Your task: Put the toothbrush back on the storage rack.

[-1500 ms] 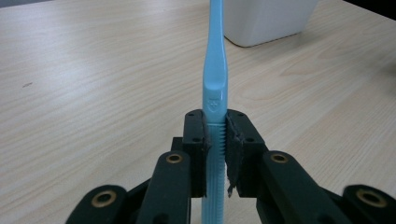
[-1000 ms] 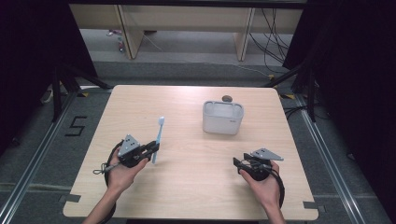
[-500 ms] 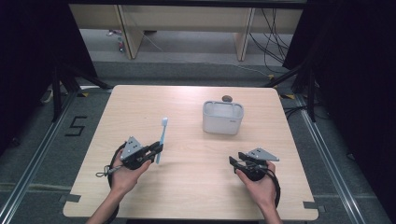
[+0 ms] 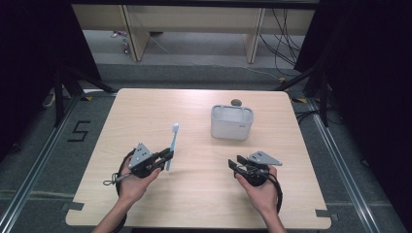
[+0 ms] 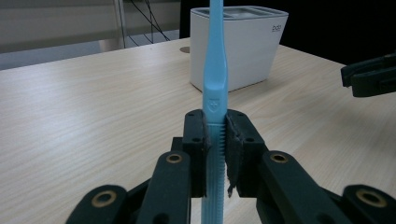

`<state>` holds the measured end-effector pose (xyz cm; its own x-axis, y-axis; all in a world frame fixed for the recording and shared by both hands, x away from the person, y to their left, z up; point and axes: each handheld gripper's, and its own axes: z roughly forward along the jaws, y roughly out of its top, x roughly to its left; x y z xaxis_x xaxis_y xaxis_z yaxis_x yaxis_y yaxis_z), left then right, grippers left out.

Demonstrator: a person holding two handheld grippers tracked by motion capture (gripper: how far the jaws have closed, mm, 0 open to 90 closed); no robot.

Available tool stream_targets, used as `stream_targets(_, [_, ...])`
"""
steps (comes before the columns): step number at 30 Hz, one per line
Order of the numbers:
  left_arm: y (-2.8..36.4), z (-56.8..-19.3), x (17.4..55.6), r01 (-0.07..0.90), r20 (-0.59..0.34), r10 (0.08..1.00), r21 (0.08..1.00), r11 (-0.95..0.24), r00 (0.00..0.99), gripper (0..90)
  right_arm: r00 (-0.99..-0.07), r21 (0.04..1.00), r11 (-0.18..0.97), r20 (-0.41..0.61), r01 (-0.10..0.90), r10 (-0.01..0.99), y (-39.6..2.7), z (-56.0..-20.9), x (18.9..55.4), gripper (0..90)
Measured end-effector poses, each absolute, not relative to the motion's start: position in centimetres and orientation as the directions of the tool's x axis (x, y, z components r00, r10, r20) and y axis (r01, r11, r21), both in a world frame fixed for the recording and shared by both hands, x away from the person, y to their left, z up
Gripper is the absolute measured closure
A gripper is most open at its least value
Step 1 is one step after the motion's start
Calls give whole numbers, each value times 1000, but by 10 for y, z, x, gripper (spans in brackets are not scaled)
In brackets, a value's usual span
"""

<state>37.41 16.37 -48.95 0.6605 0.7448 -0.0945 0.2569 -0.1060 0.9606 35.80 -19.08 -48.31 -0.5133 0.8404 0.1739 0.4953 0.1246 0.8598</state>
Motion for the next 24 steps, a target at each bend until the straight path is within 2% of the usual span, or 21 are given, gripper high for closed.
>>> stream_targets(1, [164,-489,373,264,-87,749,957,-120,656,781,-529,870,146,146,471,836,-189,-482,360,591])
stream_targets(5, [159,-490,373,254,-90,739,960,-113,668,781,-535,871,116,183,478,825,-181,-475,359,601])
stream_targets(11, [151,-486,371,247,-76,736,961,-127,673,781,-568,897,120,162,427,807,-169,-468,361,608])
stream_targets(13, [149,-485,371,243,-73,733,961,-129,676,781,-569,894,94,196,439,799,-166,-467,360,614])
stream_targets(21, [137,-484,371,220,-54,720,966,-139,692,781,-604,914,91,184,396,776,-153,-462,360,640])
stream_targets(22, [136,-483,370,225,-52,721,963,-145,691,781,-602,908,69,216,413,769,-151,-461,359,645])
stream_targets(24, [134,-483,370,227,-54,719,963,-147,693,781,-621,914,70,213,399,754,-148,-460,359,656])
